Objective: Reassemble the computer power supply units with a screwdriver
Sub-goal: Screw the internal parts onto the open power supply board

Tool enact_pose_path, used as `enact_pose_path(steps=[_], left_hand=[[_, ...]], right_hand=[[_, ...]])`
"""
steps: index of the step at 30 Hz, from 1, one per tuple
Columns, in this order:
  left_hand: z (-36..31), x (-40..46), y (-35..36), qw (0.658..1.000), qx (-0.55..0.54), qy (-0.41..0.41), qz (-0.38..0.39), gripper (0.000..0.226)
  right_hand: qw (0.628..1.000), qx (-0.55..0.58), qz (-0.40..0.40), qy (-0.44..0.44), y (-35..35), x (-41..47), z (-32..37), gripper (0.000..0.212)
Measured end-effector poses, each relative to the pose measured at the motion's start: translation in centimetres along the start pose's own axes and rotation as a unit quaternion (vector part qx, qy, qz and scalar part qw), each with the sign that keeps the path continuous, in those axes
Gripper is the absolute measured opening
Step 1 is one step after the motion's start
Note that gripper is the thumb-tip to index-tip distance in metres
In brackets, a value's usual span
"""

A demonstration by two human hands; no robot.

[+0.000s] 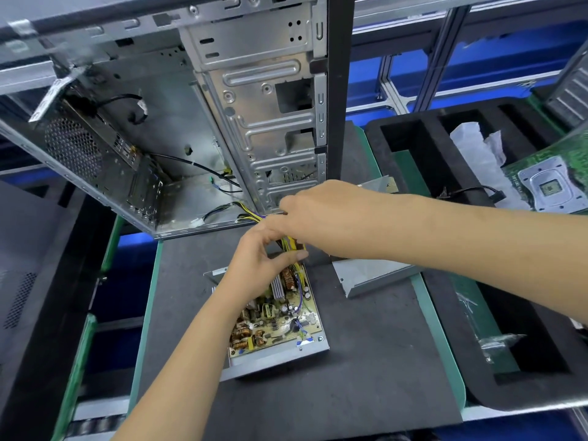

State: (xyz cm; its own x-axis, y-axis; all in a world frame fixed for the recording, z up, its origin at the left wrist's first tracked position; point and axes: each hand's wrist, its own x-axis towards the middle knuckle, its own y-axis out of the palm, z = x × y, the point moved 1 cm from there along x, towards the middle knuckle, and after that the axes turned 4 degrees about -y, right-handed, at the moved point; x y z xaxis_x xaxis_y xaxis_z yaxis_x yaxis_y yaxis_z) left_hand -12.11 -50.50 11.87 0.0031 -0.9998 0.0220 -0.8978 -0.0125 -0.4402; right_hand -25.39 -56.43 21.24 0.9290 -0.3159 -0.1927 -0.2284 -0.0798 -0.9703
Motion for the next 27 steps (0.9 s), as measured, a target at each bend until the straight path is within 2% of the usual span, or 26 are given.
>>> enact_pose_path(steps=[4,6,8,10,11,13,15,16,20,24,27], left_hand=[[0.0,-0.2,0.6,0.999,-0.007,0.013,-0.038,0.041],[0.3,-0.1,0.5,0.998,0.0,0.02,-0.06,0.041],[0.5,-0.1,0.4,0.998,0.017,0.038,-0.047,0.036],[0.5,-0.1,0.3,0.998,0.03,0.049,-0.027,0.03],[0.5,-0.2,0.2,0.998,0.034,0.053,-0.02,0.03],[0.4,-0.3,-0.1,0.998,0.023,0.053,-0.019,0.035],[0.5,-0.4,-0.3,0.999,0.0,0.05,-0.02,0.041],[0.5,-0.5,-0.2,0.998,-0.009,0.054,-0.019,0.042],[0.5,-0.4,0.0,0.998,0.006,0.05,-0.032,0.037],[0.3,-0.2,0.2,0.995,0.063,0.074,-0.011,0.018],[-0.2,-0.2,-0.1,0.996,0.08,0.047,-0.007,0.019]], right_hand=[[0.998,-0.063,-0.023,0.012,-0.1,0.1,-0.1,0.018],[0.996,-0.087,-0.015,0.022,-0.1,0.7,0.4,0.017],[0.993,-0.112,-0.003,0.04,-0.2,1.2,0.6,0.019],[0.989,-0.139,-0.005,0.054,-0.1,1.2,0.4,0.029],[0.992,-0.114,-0.014,0.047,-0.2,1.0,0.3,0.029],[0.998,-0.048,0.016,0.031,0.1,0.5,0.0,0.009],[1.0,-0.017,-0.006,-0.003,0.3,0.3,0.2,0.04],[1.0,-0.02,-0.011,-0.012,0.4,0.2,0.2,0.044],[0.998,-0.059,-0.033,-0.012,0.9,0.4,0.4,0.021],[0.997,-0.058,-0.036,0.037,1.4,0.7,0.4,0.037],[0.997,-0.044,-0.021,0.054,1.9,1.0,0.5,0.034]])
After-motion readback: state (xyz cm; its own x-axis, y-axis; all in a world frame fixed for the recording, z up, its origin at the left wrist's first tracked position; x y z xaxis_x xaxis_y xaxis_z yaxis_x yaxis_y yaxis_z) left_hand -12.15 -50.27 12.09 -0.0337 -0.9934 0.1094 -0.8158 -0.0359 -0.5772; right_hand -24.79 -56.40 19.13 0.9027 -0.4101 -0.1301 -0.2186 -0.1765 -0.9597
